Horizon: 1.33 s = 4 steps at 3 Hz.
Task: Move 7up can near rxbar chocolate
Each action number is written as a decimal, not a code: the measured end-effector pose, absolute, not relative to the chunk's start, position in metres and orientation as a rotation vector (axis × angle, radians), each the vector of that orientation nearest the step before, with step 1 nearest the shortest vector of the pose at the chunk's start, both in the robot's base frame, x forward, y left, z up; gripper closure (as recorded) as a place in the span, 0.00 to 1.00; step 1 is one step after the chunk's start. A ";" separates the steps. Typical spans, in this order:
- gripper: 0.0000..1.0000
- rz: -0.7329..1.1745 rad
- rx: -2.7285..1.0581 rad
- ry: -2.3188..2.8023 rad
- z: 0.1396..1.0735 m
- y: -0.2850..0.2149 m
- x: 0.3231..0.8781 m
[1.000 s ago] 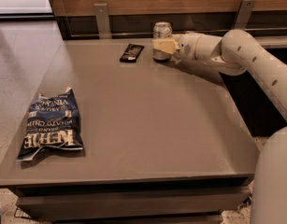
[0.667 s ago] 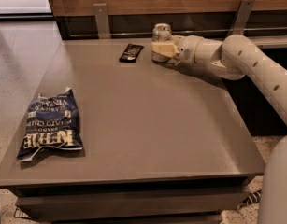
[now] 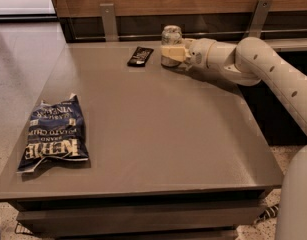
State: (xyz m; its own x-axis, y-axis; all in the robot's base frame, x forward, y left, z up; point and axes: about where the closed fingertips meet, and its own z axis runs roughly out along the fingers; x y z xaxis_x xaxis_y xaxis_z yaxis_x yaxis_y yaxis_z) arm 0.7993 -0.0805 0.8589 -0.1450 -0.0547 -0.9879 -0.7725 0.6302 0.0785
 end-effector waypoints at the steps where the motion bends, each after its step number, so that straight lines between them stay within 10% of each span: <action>1: 0.37 0.721 -0.700 1.614 0.859 -0.080 0.799; 3: 0.00 0.726 -0.703 1.613 0.859 -0.077 0.799; 4: 0.00 0.726 -0.703 1.613 0.859 -0.077 0.799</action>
Offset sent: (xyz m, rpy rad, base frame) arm 0.0000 0.0001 0.0004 0.0000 0.0000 0.0002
